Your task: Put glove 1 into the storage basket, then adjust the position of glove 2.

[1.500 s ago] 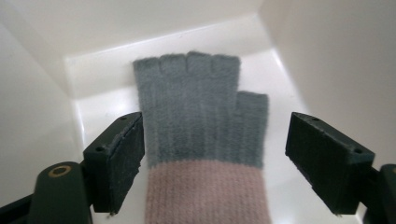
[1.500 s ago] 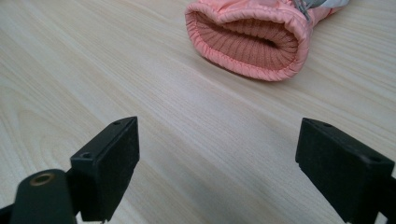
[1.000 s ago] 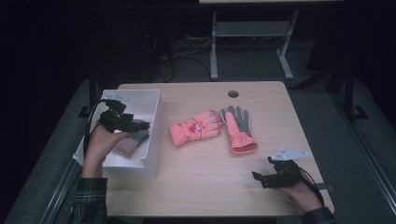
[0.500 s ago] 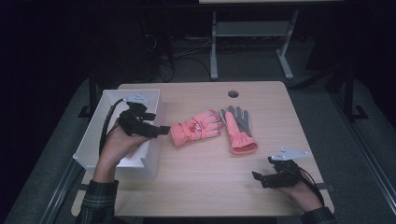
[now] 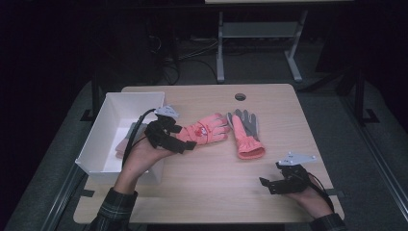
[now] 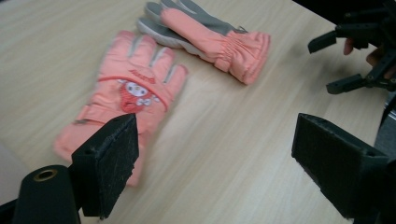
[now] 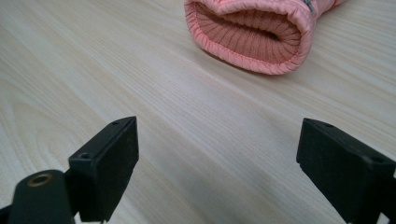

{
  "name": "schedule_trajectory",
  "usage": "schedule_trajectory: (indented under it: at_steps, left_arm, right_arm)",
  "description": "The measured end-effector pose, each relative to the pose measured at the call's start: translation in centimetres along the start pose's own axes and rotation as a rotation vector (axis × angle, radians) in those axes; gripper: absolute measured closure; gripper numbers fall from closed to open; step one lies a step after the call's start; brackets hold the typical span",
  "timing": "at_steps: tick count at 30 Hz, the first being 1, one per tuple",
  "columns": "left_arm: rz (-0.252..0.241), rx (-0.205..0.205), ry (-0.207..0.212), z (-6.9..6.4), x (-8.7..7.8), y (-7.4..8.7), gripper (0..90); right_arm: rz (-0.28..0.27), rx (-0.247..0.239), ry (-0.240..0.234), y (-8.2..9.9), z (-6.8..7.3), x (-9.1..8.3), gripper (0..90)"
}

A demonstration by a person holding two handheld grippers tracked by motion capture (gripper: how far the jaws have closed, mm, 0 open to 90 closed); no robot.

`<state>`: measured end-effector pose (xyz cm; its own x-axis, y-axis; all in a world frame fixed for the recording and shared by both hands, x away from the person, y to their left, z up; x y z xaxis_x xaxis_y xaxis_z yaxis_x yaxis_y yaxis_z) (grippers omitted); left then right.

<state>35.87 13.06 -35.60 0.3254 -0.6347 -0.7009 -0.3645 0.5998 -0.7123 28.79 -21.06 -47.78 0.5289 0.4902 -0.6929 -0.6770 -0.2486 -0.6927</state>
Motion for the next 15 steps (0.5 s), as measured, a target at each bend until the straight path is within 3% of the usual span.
schedule_trajectory:
  at_steps: [7,15]
  left_arm:
    - [0.030,0.017,0.020,-1.6,1.9,0.3,14.4]
    - [0.031,0.024,0.040,-3.5,3.3,0.9,14.4]
  right_arm:
    - [0.010,0.007,-0.010,-0.1,0.1,-0.1,12.7]
    - [0.037,0.011,-0.036,-0.4,0.4,-0.1,15.3]
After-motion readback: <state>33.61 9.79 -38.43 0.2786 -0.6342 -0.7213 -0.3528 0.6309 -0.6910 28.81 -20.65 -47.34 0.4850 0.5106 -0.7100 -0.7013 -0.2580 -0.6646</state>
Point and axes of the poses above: each handheld gripper's, and its own axes: x roughly forward along the jaws, y roughly out of its underside, z roughly to its left, the point moved 4 cm from there along x, roughly forward along the jaws, and after that the axes turned 9 degrees about x, right-handed, at the moved point
